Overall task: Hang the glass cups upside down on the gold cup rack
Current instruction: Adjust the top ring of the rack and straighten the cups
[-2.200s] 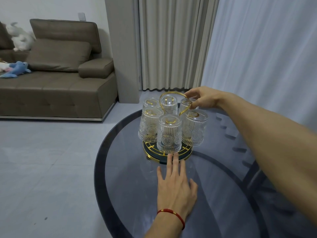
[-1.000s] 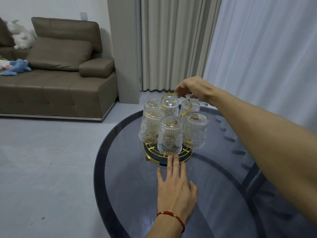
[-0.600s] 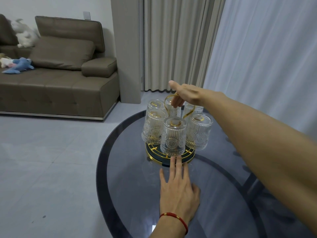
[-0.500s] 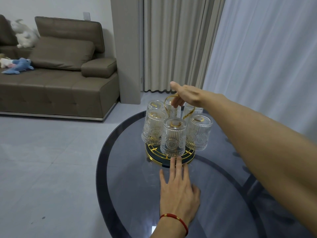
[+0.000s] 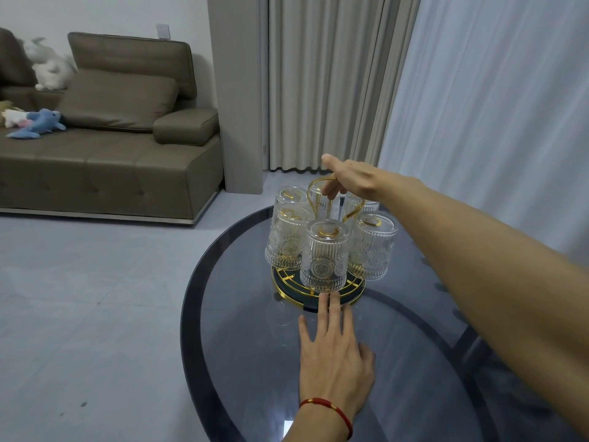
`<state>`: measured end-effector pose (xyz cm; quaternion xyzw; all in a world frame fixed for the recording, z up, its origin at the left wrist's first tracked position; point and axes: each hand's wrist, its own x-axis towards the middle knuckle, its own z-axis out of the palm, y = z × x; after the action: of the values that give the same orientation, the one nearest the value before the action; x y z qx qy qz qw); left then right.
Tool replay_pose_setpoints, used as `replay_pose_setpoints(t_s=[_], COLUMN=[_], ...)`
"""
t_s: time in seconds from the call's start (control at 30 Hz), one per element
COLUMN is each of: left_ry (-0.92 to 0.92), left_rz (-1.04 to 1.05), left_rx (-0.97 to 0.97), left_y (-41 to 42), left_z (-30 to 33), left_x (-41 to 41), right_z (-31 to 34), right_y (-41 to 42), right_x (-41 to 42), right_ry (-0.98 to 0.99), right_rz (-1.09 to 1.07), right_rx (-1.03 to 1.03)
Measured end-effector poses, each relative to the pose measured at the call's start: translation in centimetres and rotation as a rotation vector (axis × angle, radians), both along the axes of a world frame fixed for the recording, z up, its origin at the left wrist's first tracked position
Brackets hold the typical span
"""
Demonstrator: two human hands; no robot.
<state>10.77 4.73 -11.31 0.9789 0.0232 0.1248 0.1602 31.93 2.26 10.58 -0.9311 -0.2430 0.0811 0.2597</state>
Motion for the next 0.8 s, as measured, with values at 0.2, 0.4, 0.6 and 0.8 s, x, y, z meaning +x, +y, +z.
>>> replay_pose_setpoints(t_s=[0.2,0.4,0.6,0.8], left_ry=[0.008,0.003,0.013,-0.006], left_rz=[0.006,0.005,0.000,0.013], left_rx=[0.010,0.009,0.021,0.016], left_y=[0.0,0.0,0.0,0.0], left_z=[0.0,0.0,0.0,0.0], left_x=[0.1,0.1,0.0,0.0], right_z=[-0.1,0.0,0.3,-0.4], right_y=[0.1,-0.1,-0.9,-1.0], right_x=[-0.4,-0.4,-0.4,-0.6], right_ry=[-0.015,-0.032,-0.094,-0.055], right_rz=[0.009,0.001,-0.062,-0.060], right_rx=[-0.025,0.037,0.257,0.190])
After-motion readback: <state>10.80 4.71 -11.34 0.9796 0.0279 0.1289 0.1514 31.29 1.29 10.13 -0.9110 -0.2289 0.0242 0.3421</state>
